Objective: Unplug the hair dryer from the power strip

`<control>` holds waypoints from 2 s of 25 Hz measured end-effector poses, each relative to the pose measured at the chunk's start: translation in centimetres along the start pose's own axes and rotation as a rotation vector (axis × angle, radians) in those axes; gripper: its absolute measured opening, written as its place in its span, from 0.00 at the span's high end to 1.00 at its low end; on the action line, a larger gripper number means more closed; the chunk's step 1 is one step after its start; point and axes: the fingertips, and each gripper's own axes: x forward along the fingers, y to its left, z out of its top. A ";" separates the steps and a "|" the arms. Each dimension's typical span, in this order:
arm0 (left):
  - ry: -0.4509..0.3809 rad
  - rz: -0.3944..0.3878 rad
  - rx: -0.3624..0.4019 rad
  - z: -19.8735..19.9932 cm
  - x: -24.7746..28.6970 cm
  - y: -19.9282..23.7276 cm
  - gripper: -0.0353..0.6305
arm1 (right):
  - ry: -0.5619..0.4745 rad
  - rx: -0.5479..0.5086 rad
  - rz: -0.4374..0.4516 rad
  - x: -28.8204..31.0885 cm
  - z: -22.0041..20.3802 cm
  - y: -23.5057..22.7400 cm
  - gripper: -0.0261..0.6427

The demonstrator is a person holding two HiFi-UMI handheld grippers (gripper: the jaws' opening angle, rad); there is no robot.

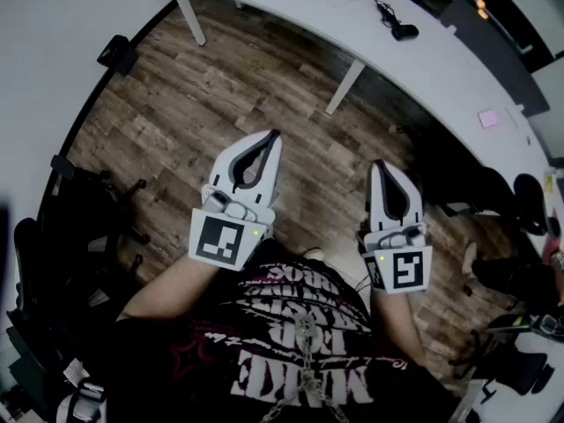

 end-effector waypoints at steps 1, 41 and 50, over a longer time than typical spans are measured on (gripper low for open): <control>0.000 0.004 -0.004 0.1 -0.2 0.0 0.91 | 0.001 0.000 0.004 0.0 0.1 0.2 0.91; 0.055 0.008 -0.048 -2.9 5.2 4.2 0.91 | 0.069 0.066 -0.122 3.2 -2.9 -5.3 0.91; 0.075 0.049 -0.064 -4.1 8.2 5.4 0.91 | 0.086 0.058 -0.052 6.3 -3.2 -7.2 0.91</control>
